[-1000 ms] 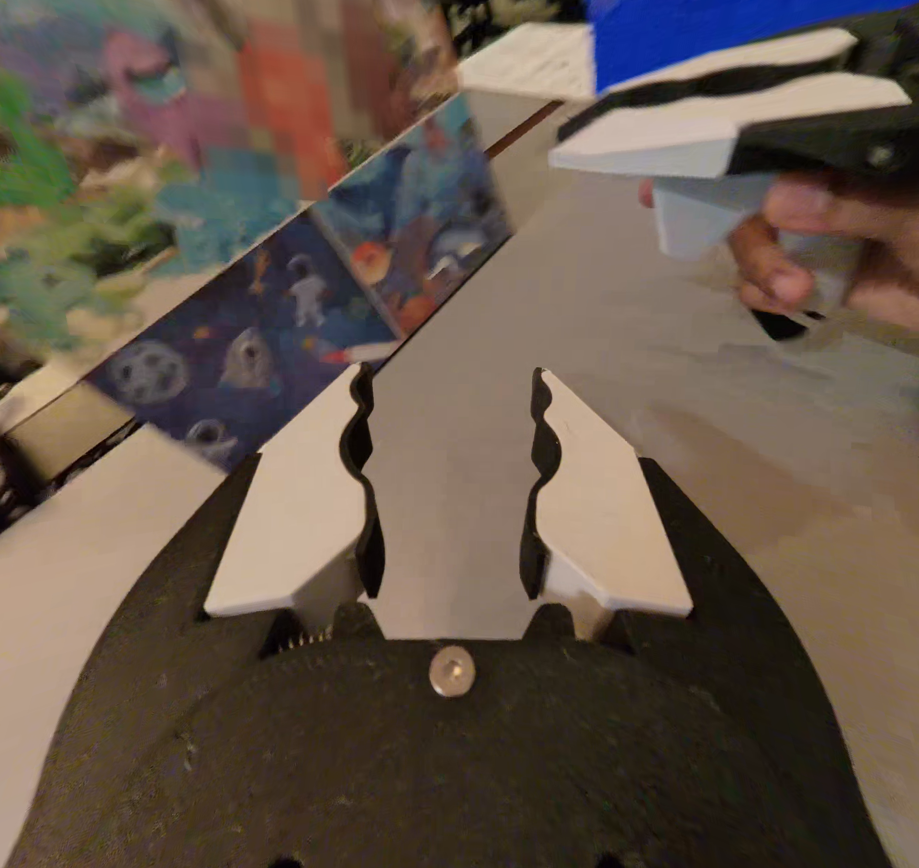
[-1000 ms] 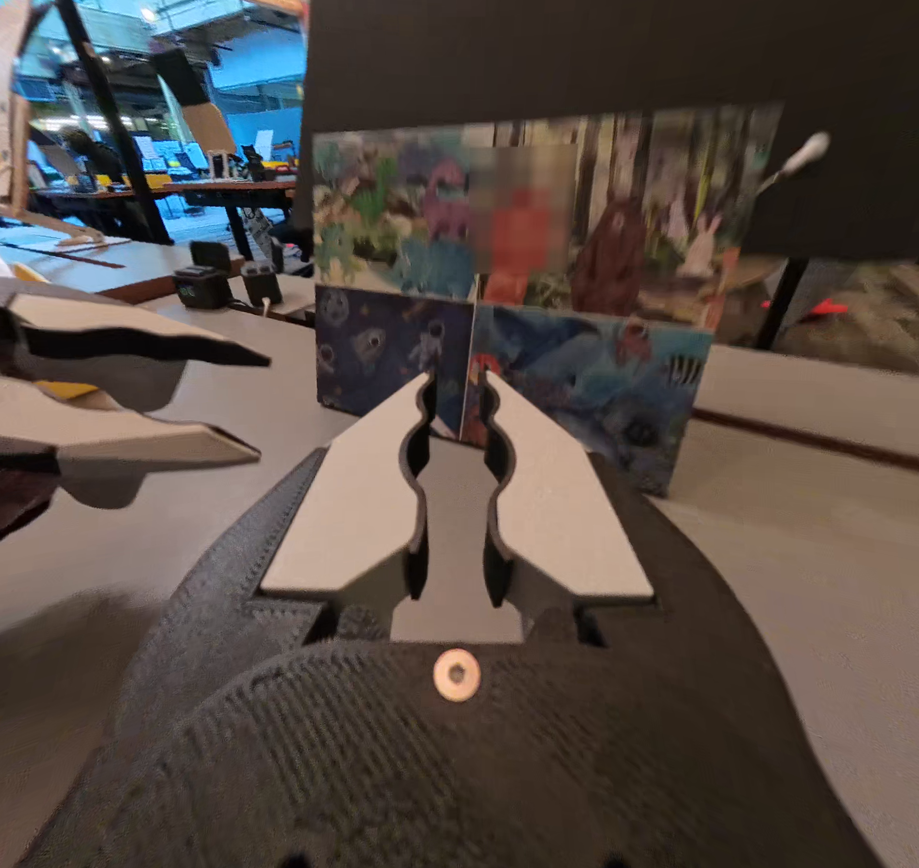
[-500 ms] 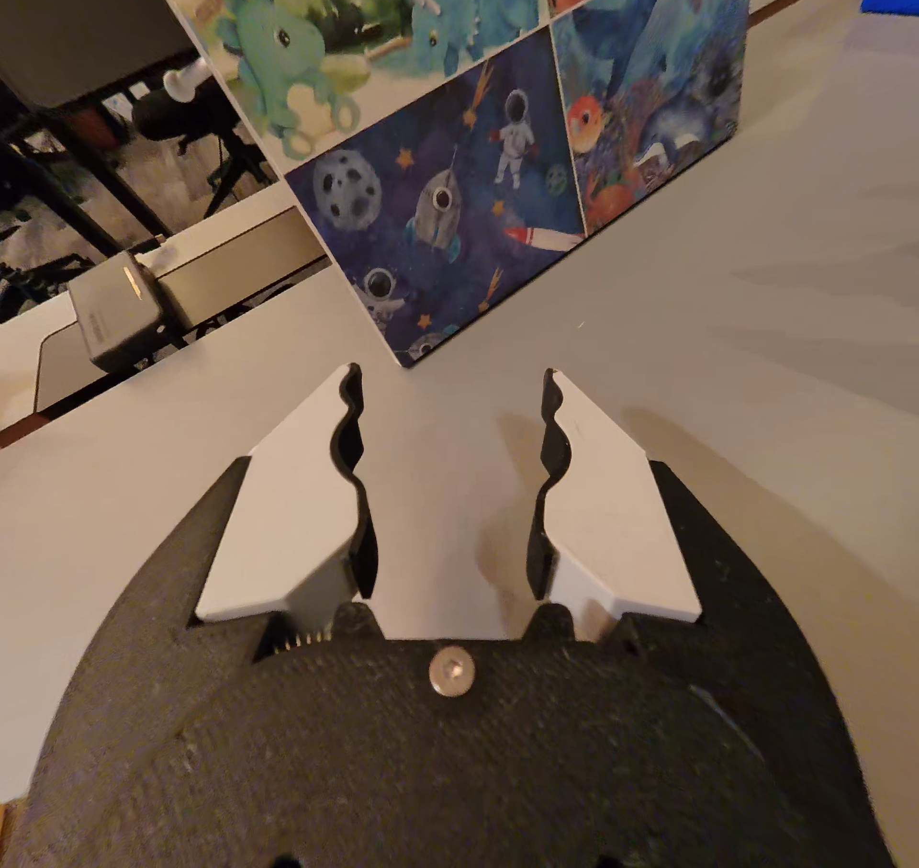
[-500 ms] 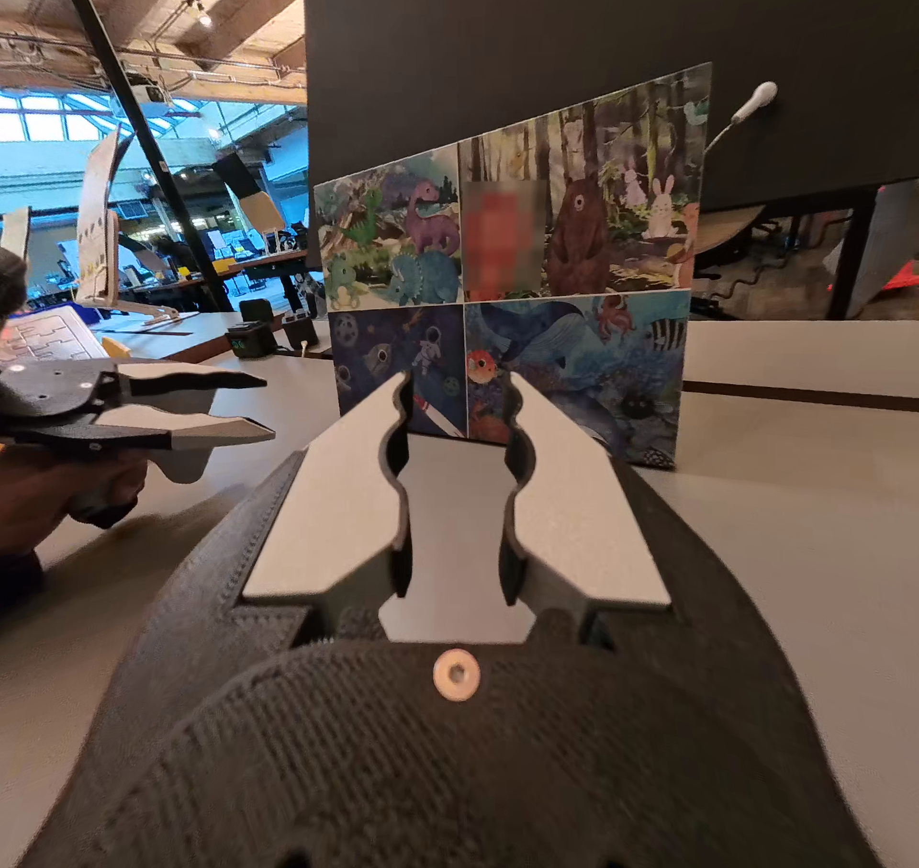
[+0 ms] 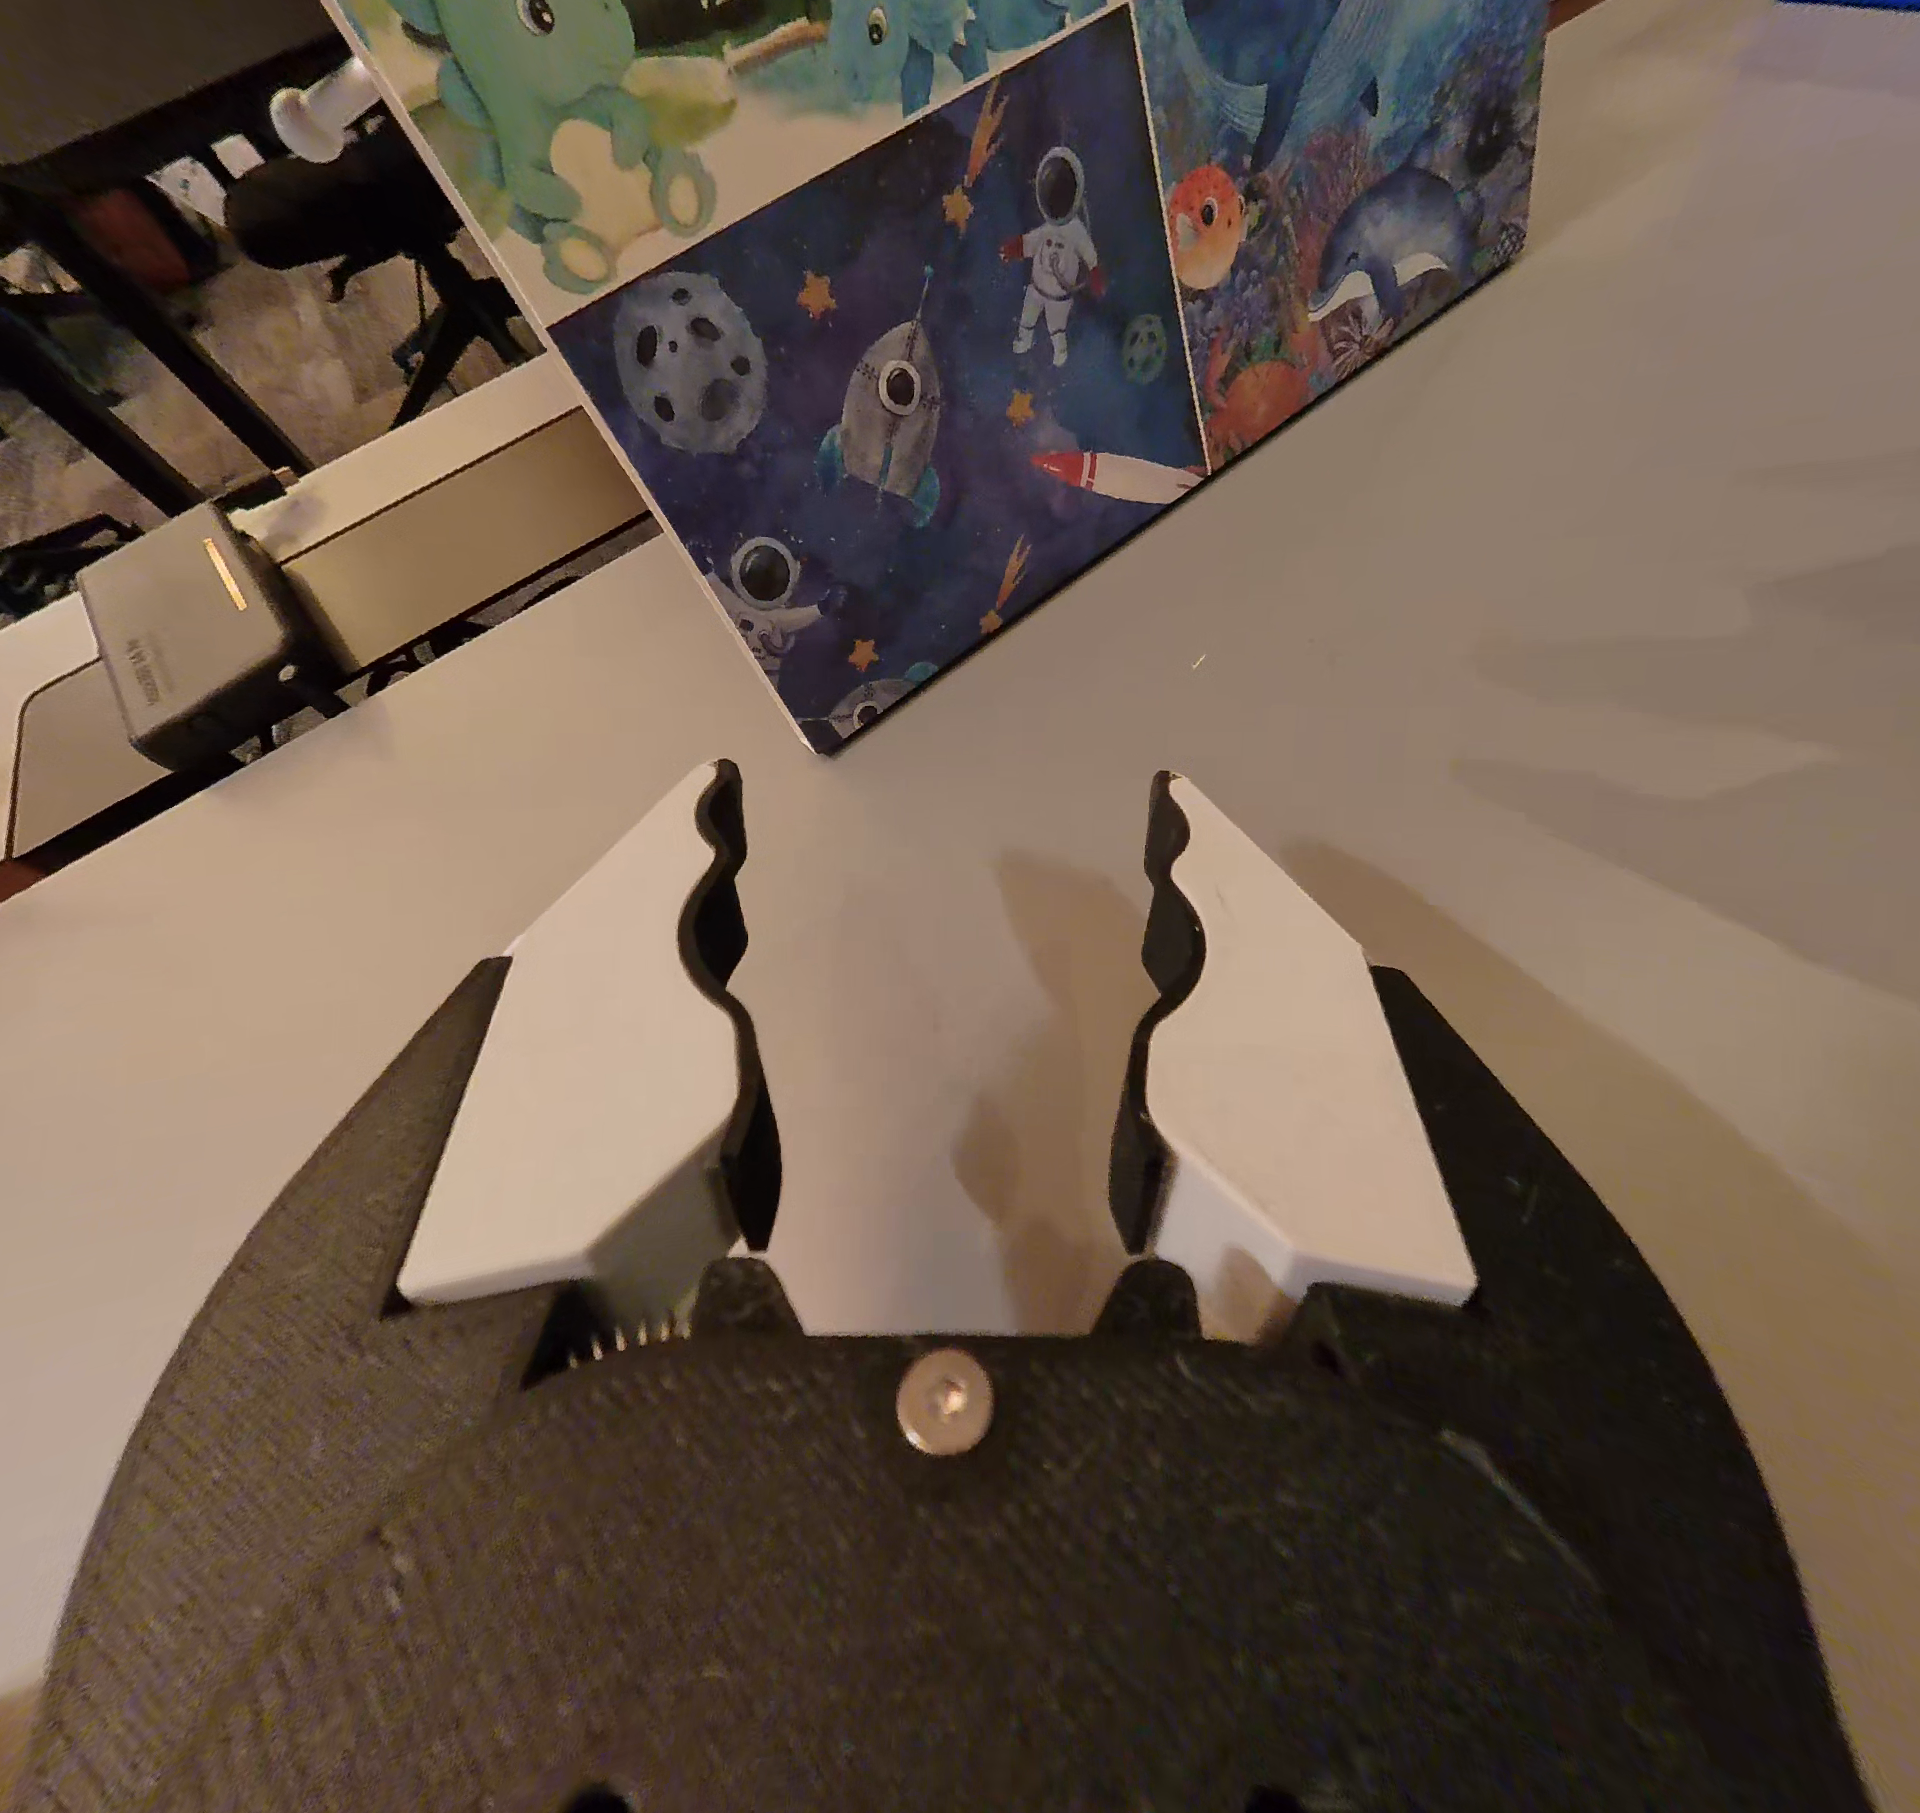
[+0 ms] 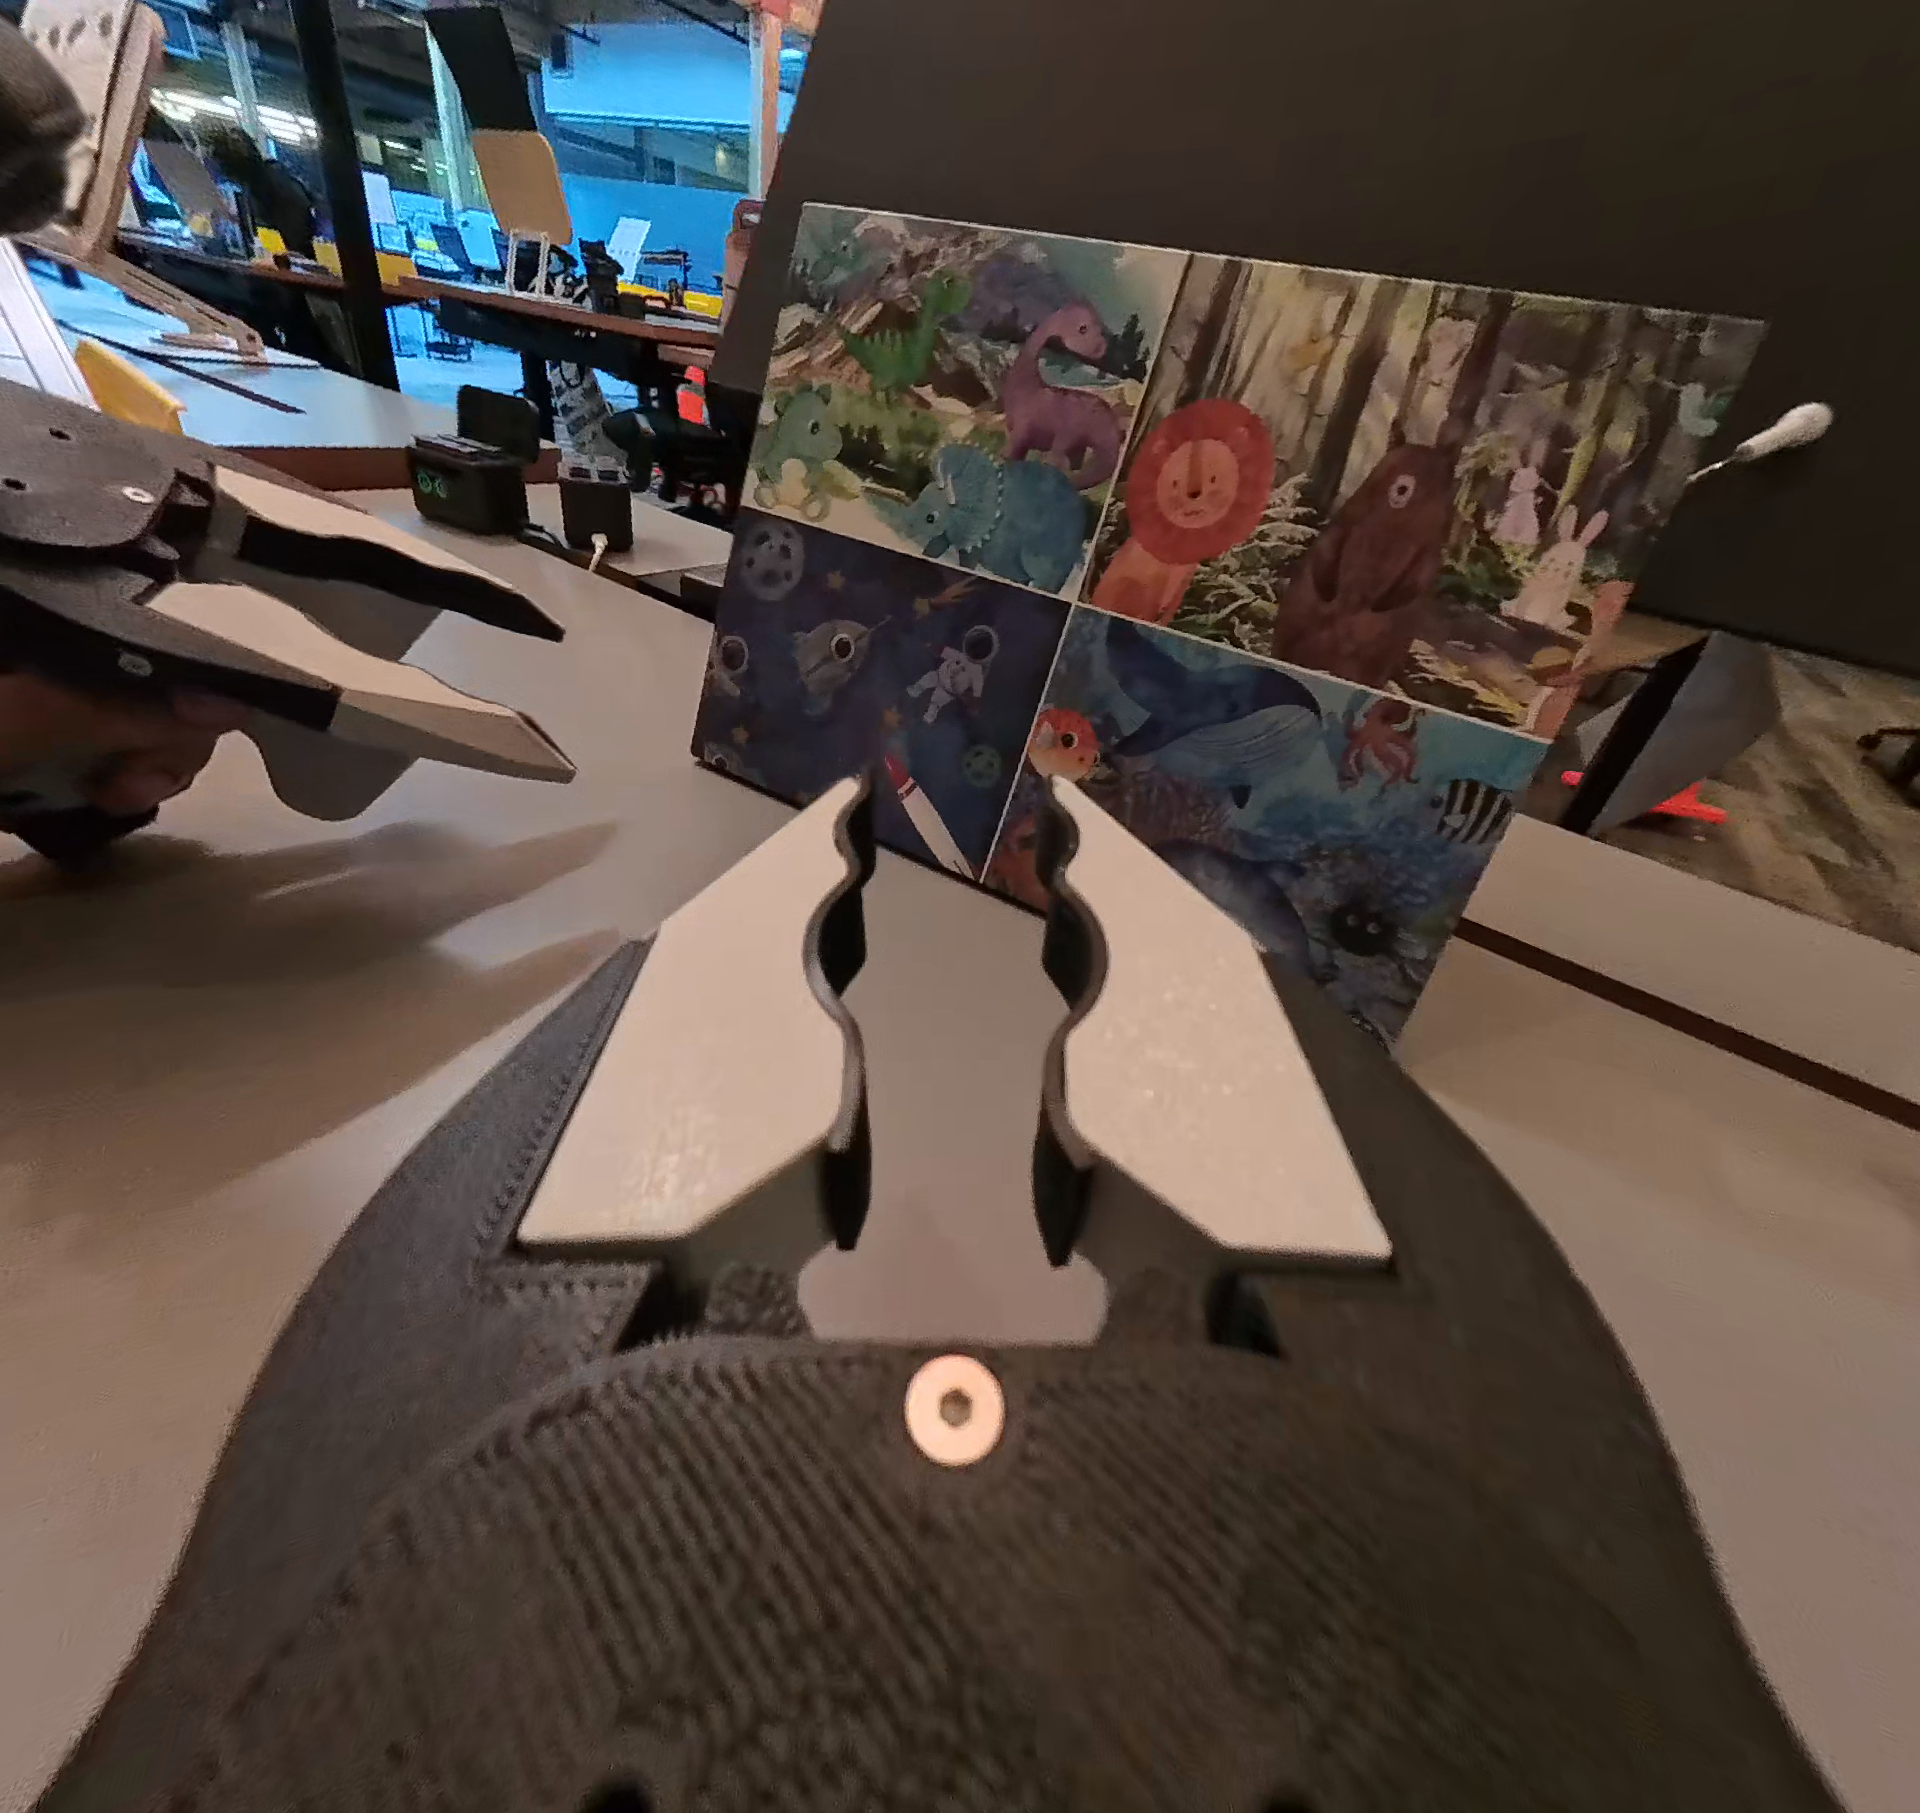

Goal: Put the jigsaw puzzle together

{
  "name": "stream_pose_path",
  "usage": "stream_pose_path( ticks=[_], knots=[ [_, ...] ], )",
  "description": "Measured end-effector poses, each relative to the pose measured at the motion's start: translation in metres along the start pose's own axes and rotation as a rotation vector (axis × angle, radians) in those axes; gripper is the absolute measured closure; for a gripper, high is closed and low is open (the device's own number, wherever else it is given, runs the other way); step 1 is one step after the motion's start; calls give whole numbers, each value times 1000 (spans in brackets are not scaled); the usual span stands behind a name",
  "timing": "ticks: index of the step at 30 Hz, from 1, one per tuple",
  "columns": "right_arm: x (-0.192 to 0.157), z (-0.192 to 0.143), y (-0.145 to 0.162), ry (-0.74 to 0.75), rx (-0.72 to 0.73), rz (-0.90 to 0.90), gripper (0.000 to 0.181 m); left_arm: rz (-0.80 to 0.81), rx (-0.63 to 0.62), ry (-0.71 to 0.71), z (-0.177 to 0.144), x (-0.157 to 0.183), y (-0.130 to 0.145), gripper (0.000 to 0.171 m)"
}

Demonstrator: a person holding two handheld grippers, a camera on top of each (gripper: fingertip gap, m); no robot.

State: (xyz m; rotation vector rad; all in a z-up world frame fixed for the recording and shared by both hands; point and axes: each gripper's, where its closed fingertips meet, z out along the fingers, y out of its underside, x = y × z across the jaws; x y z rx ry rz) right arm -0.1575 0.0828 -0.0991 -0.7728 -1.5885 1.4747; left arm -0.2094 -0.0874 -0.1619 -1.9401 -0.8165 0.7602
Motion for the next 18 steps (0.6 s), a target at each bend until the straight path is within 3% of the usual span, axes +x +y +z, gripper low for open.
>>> stream_pose_path(
  ticks=[5,9,14,18],
  knots=[
    [25,19,13,114,-89,114,175,25,-27,-59,4,-3,2,111],
    [0,53,32,-78,-229,117,181,90,-84,-126,9,-4,9,114],
    [-6,52,19,-124,-140,100,181,172,-54,-273,4,-12,4,116],
    [-9,49,15,-124,-111,65,181,236,18,-395,-5,-16,-7,135]
  ],
)
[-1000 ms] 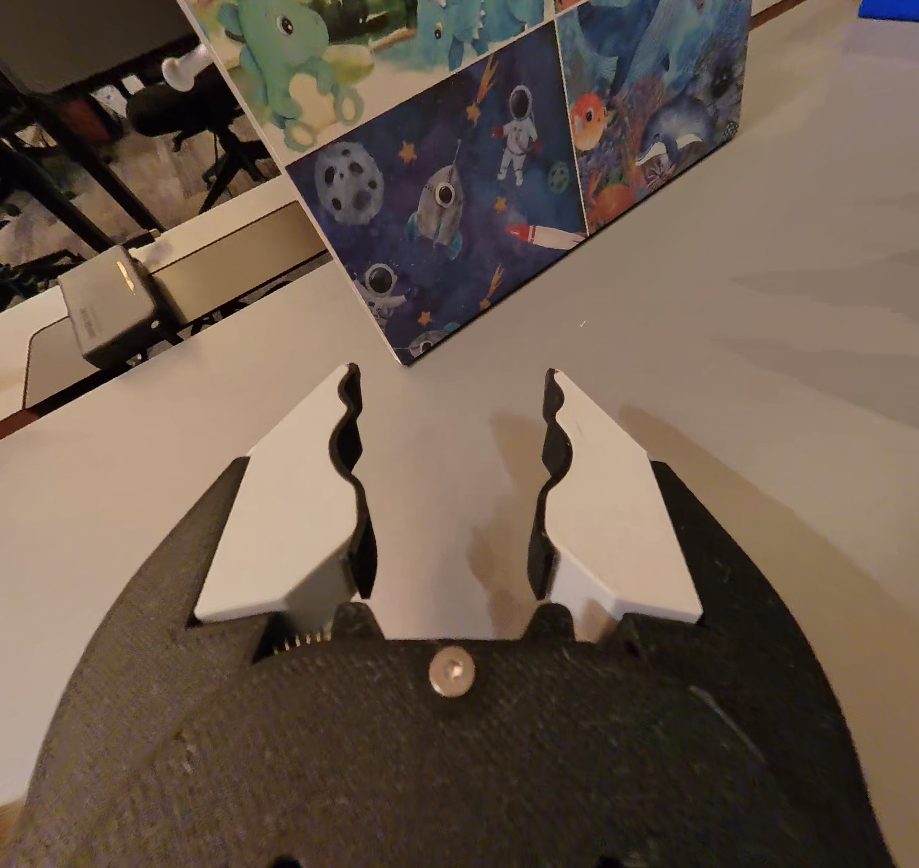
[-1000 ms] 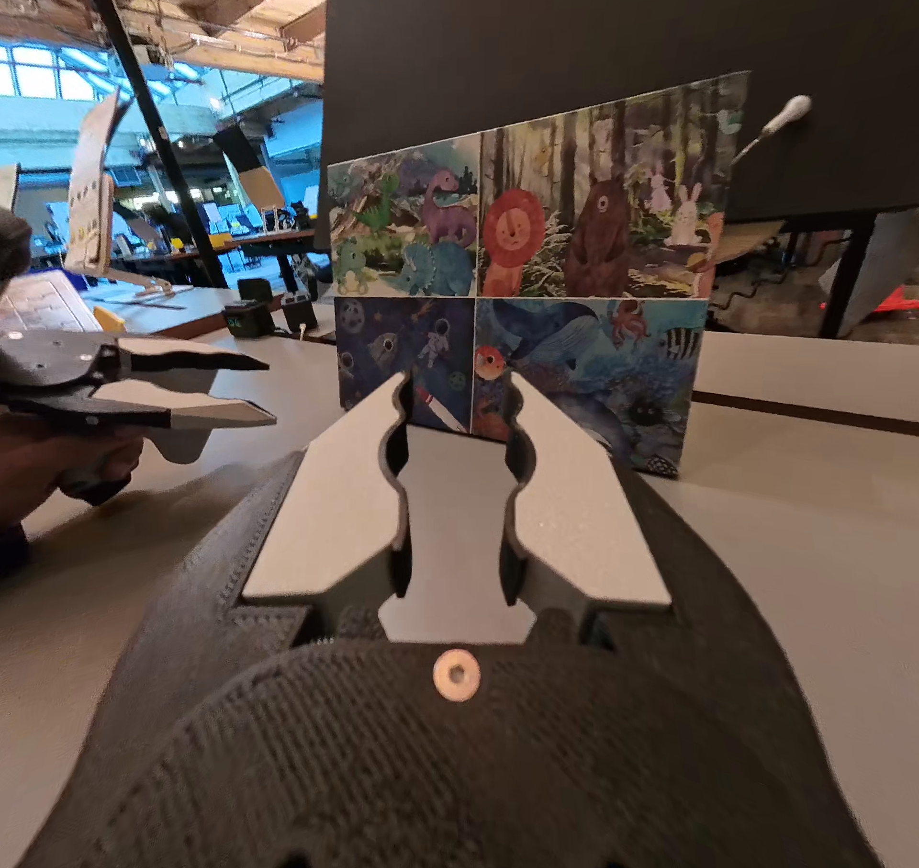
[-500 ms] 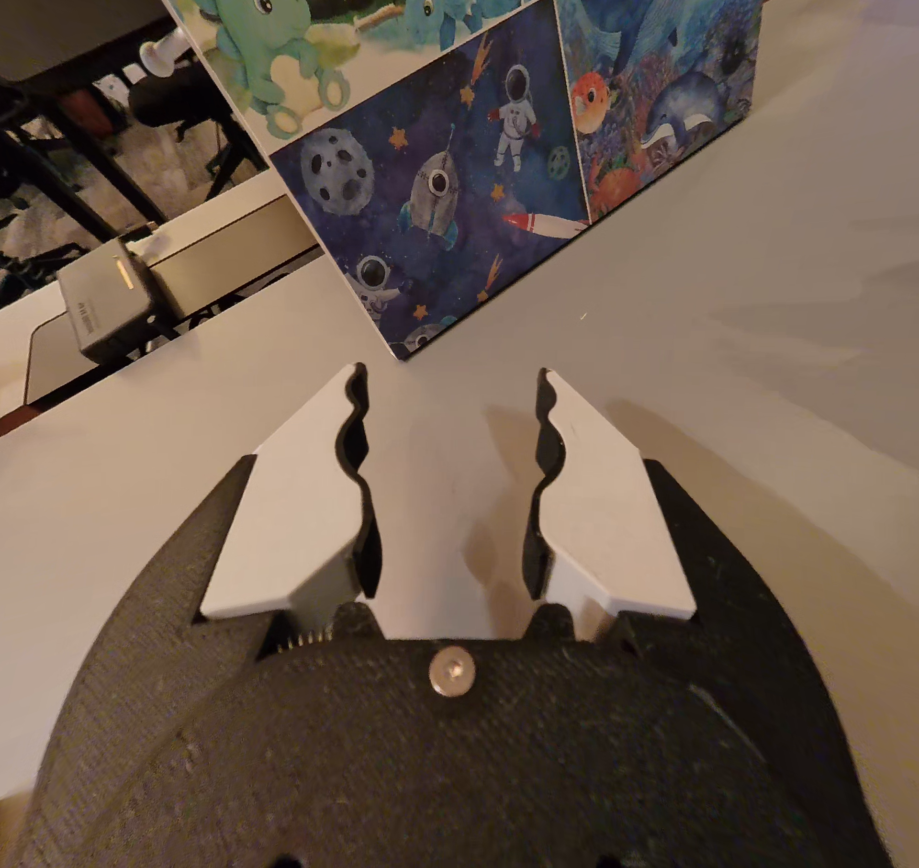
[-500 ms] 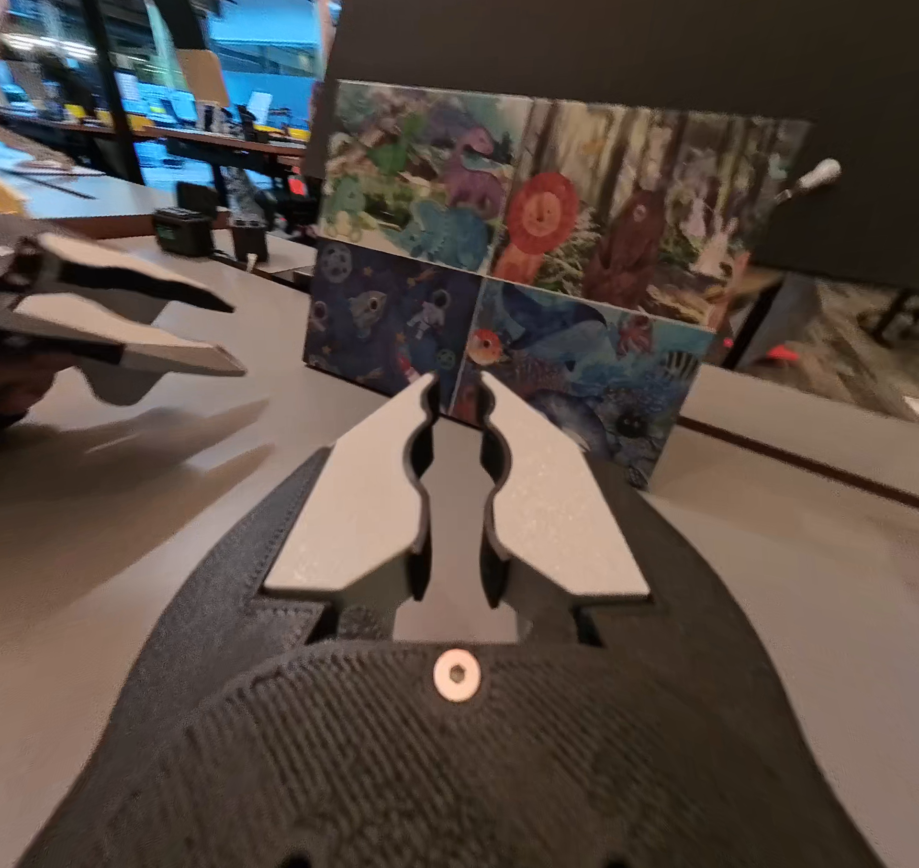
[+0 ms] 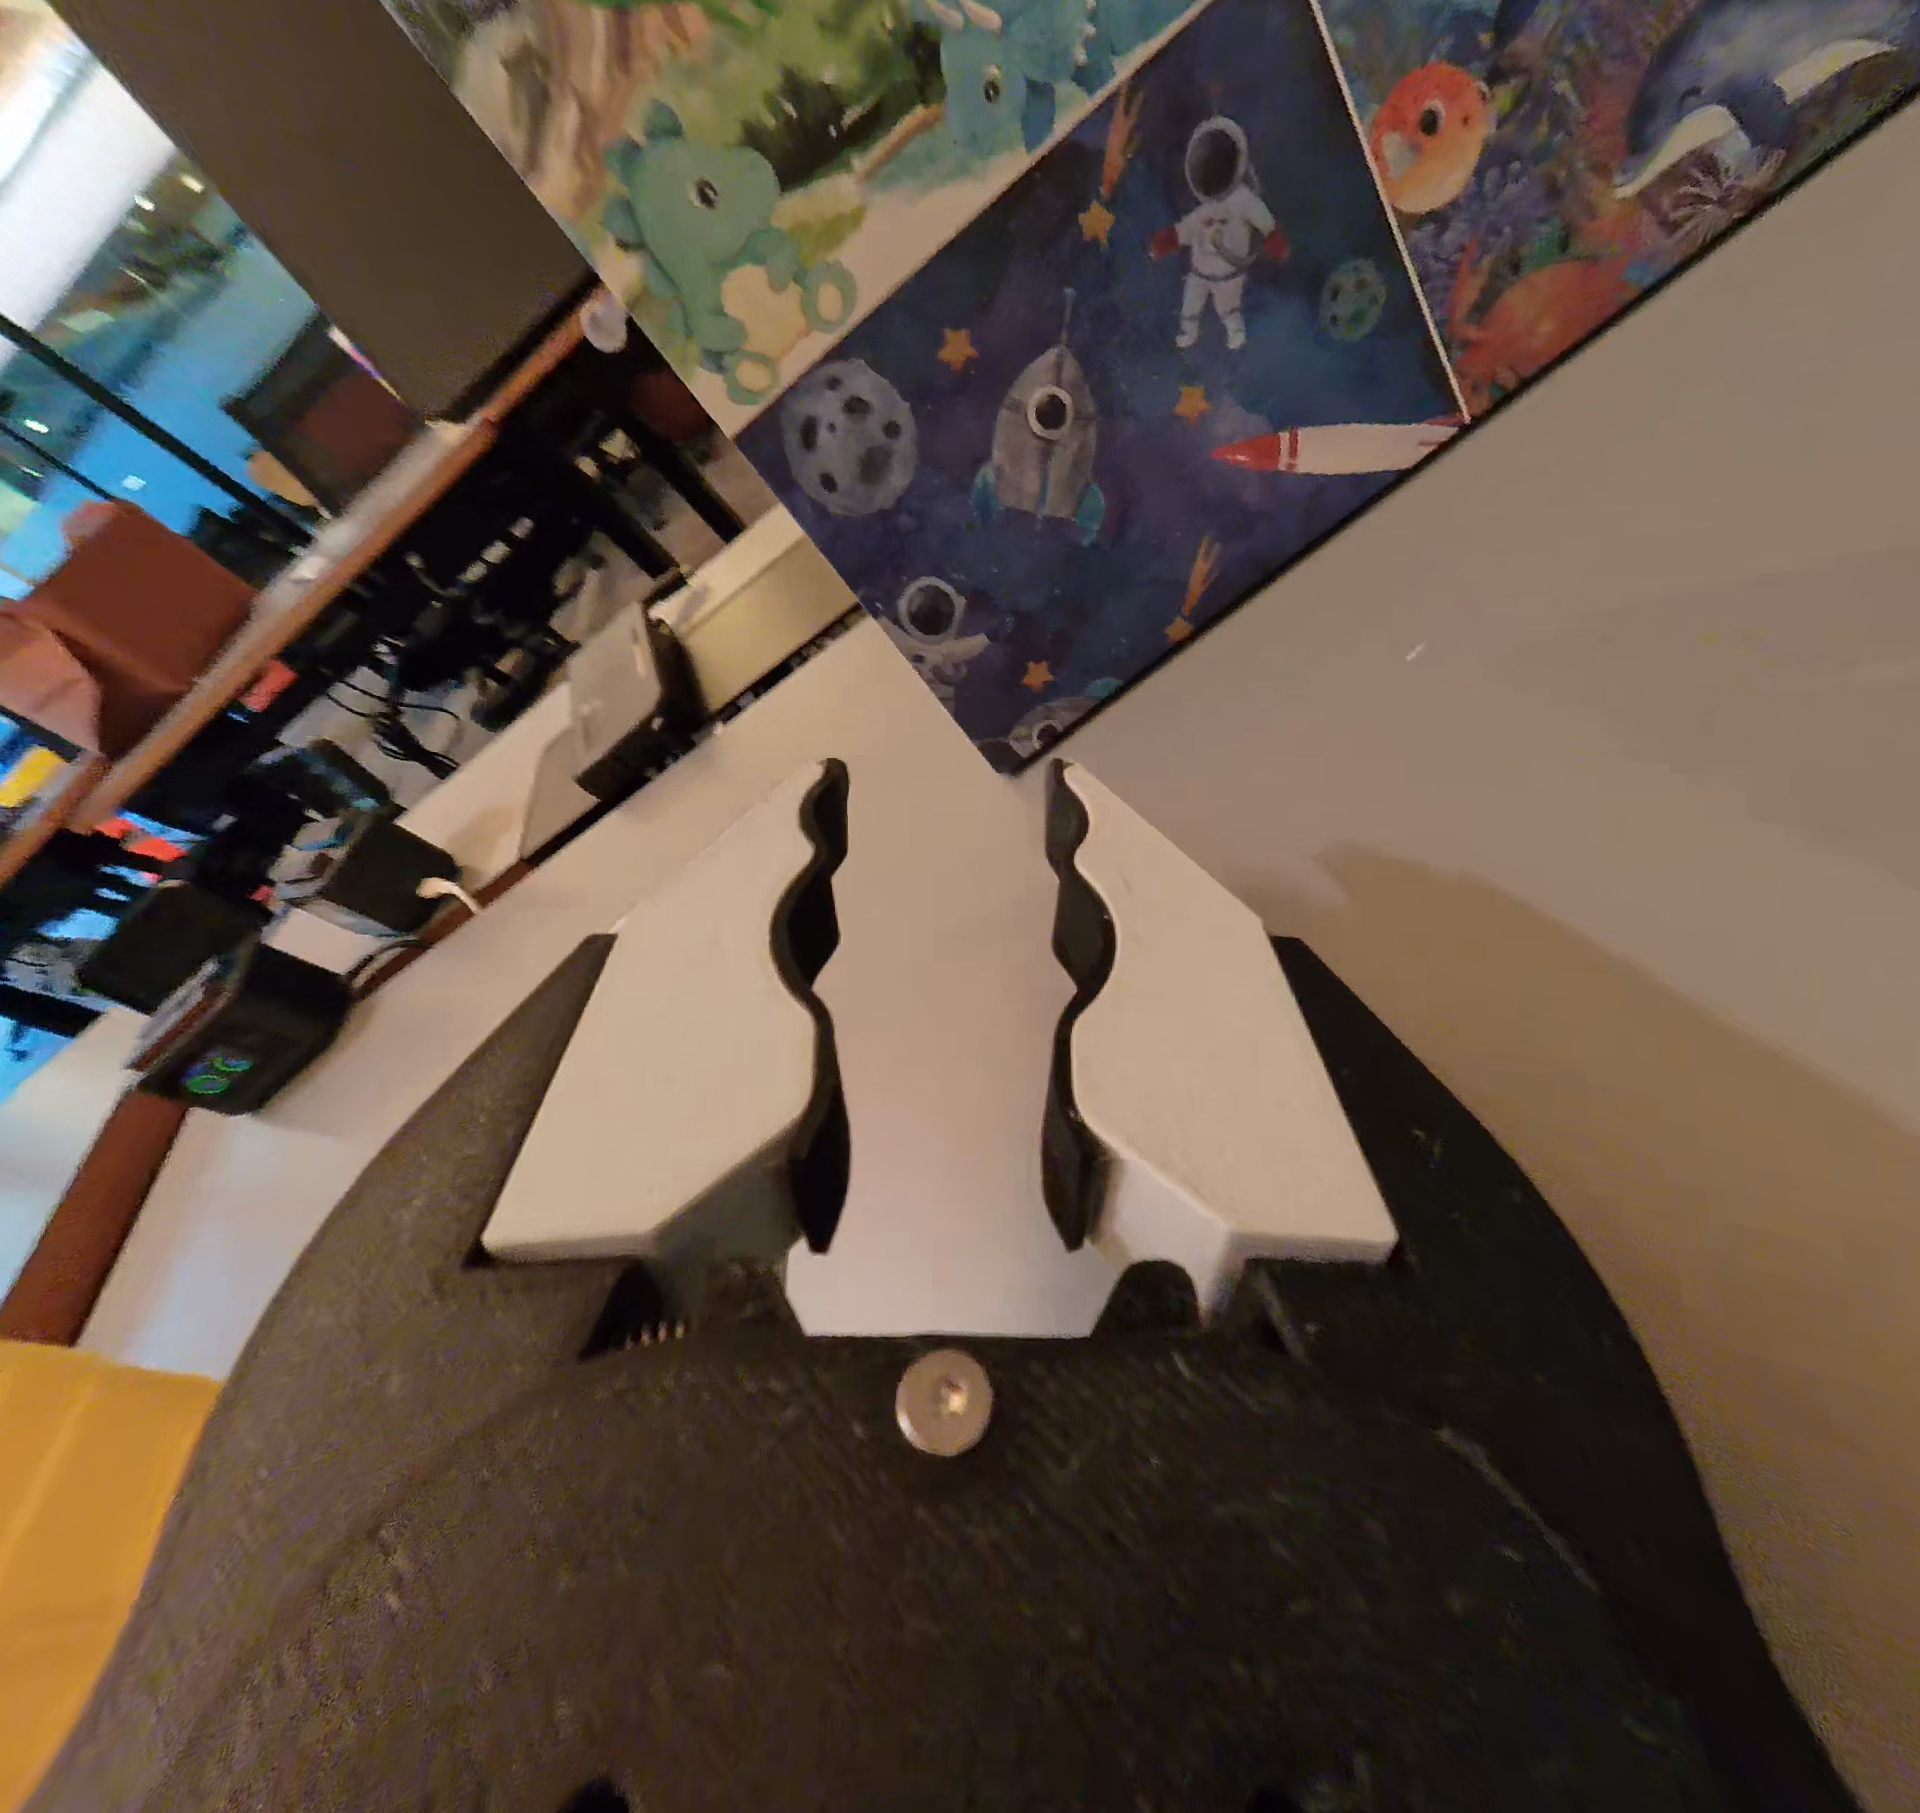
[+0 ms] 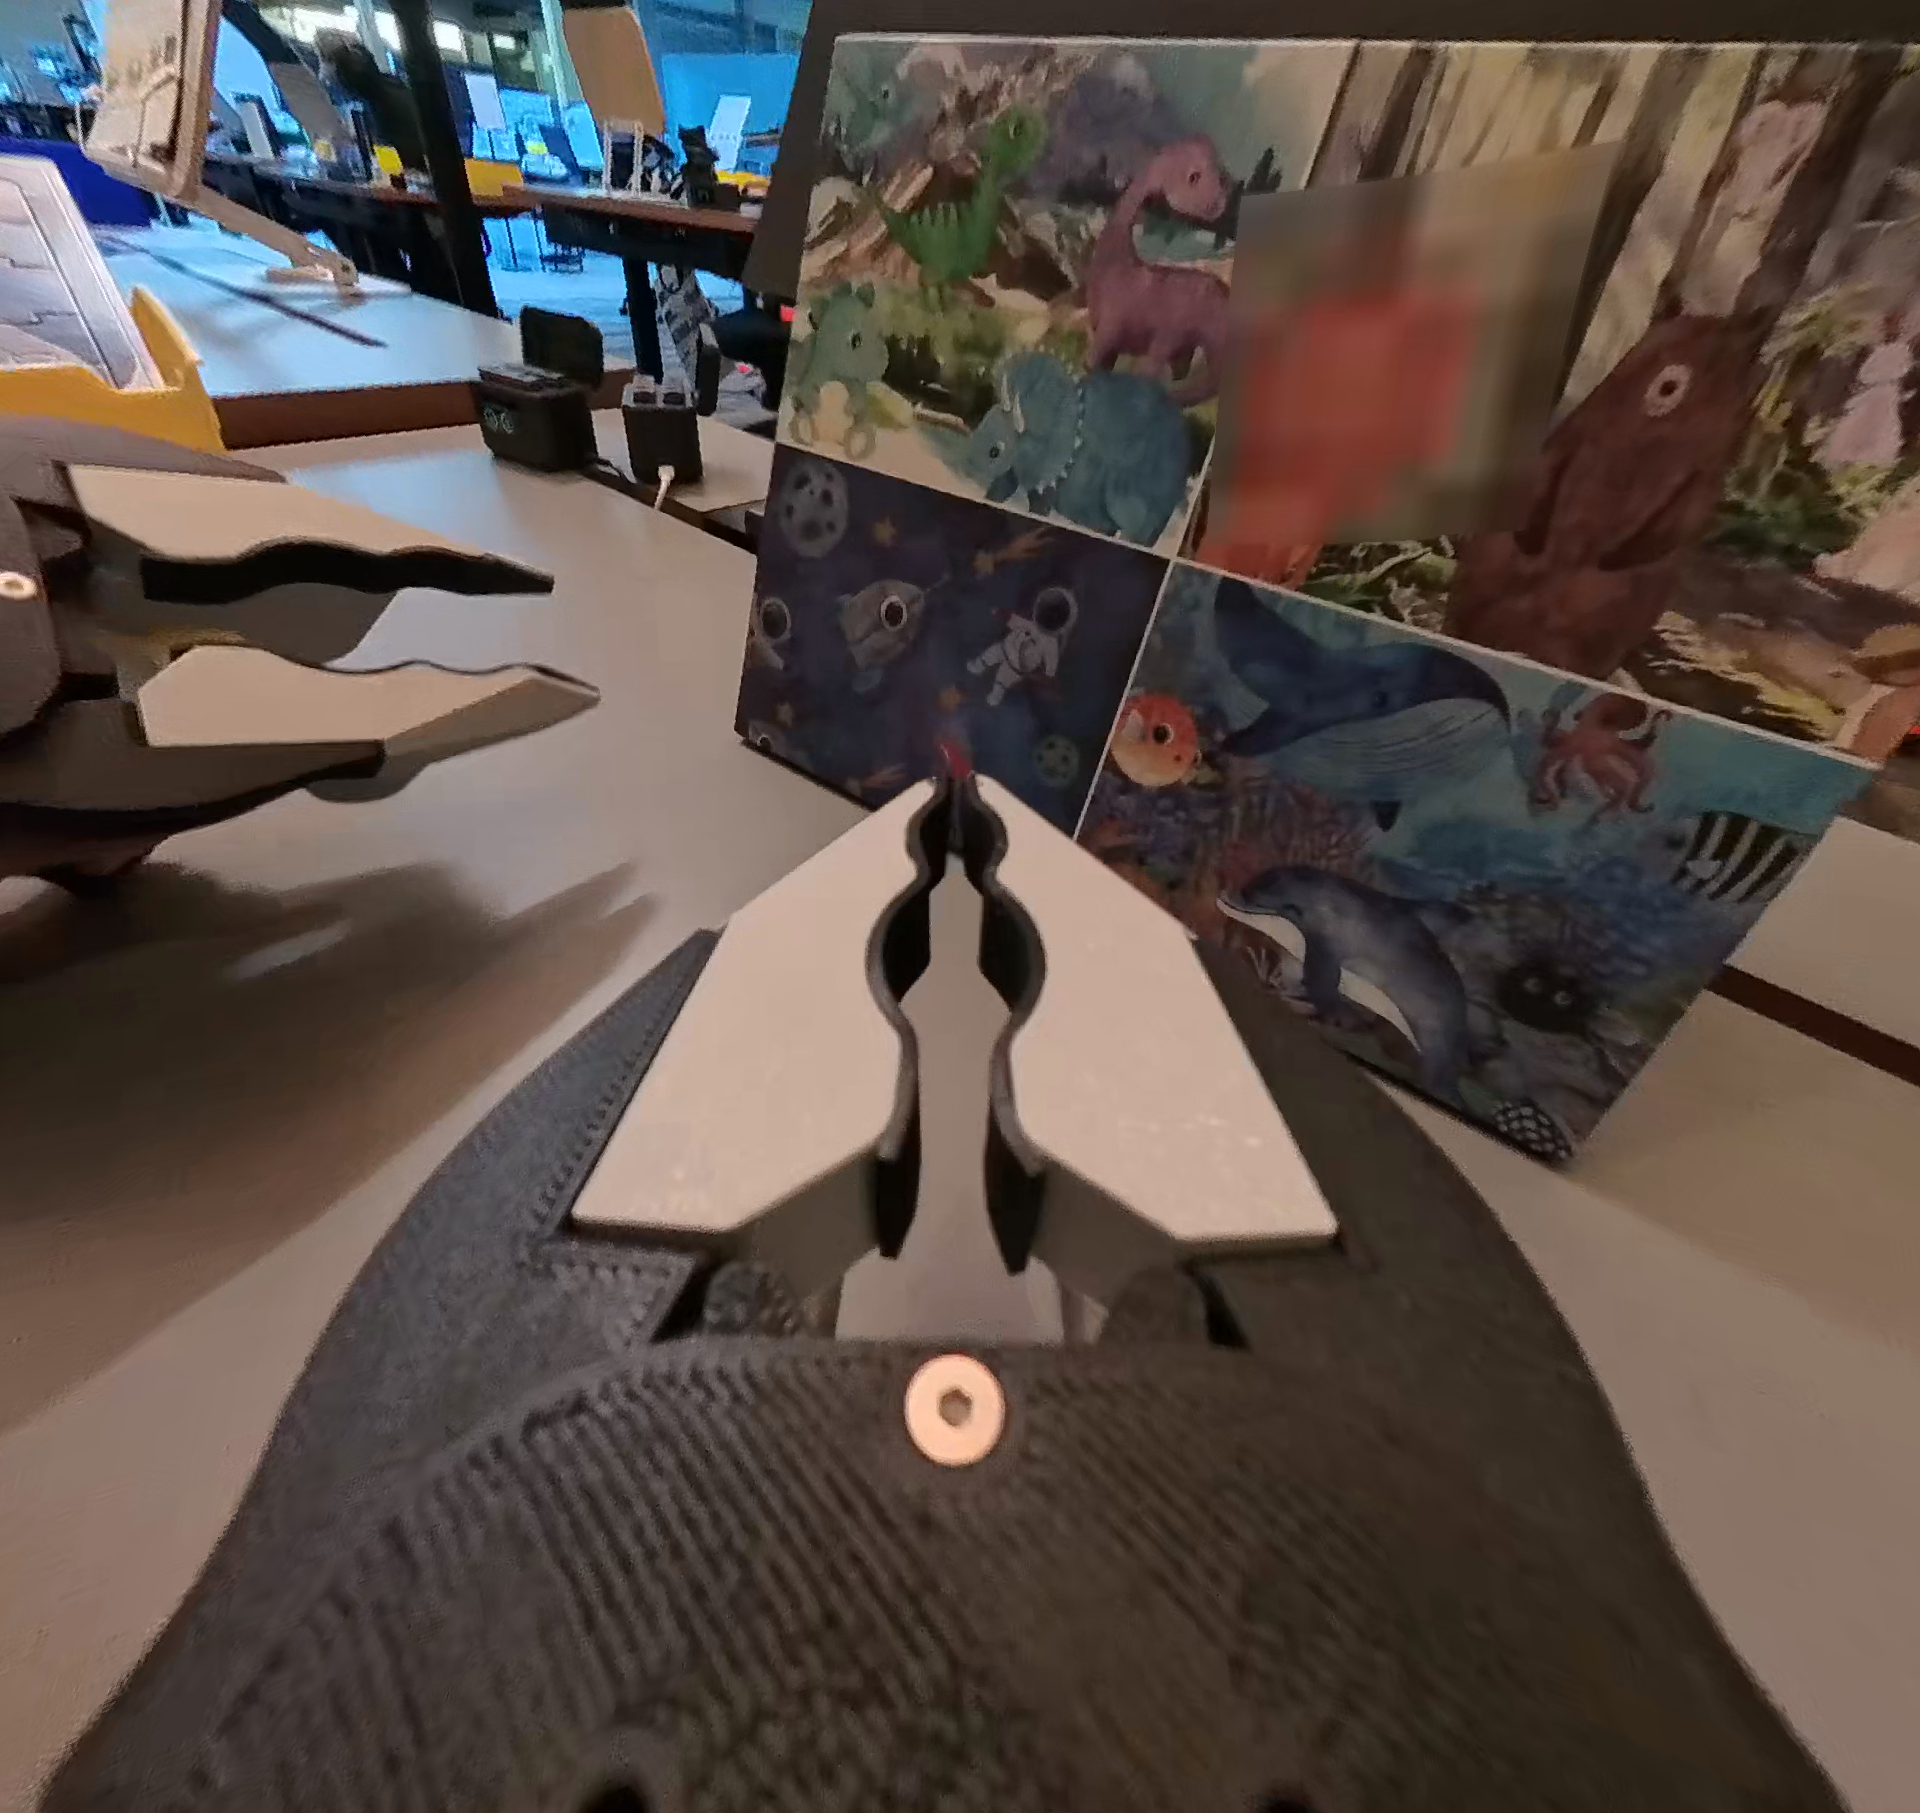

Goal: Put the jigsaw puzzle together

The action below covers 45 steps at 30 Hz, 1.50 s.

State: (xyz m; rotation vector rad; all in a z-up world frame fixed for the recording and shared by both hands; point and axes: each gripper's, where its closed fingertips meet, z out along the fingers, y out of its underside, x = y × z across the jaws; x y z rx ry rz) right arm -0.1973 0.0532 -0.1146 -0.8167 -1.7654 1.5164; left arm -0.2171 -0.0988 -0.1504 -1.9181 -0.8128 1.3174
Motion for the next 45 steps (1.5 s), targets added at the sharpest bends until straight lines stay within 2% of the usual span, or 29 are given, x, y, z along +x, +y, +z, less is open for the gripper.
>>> stream_pose_path(
  ticks=[3,7,12,15,19,21,25,34,45],
  knots=[
    [-8,8,9,-19,-70,-54,176,-38,45,-62,-2,-6,-9,142],
    [-16,12,15,-15,-109,-146,176,-173,47,-39,-4,-9,-12,142],
    [-16,12,14,-16,-104,-148,178,-131,43,-26,-4,-3,-13,142],
    [-14,9,10,-16,-76,-119,180,-143,46,20,-4,1,-14,142],
    [-11,10,10,-22,-76,-90,181,-234,44,81,-3,-2,-12,141],
    [-12,10,11,-26,-83,-94,181,-255,55,132,-6,2,-13,146],
    [-16,8,8,-20,-60,-132,181,-253,82,138,-10,2,-16,152],
    [-24,5,6,-15,-32,-217,181,-275,44,265,-9,13,-11,127],
    [-33,7,10,-5,-43,-320,181,-331,51,311,-12,12,-10,121]
  ],
)
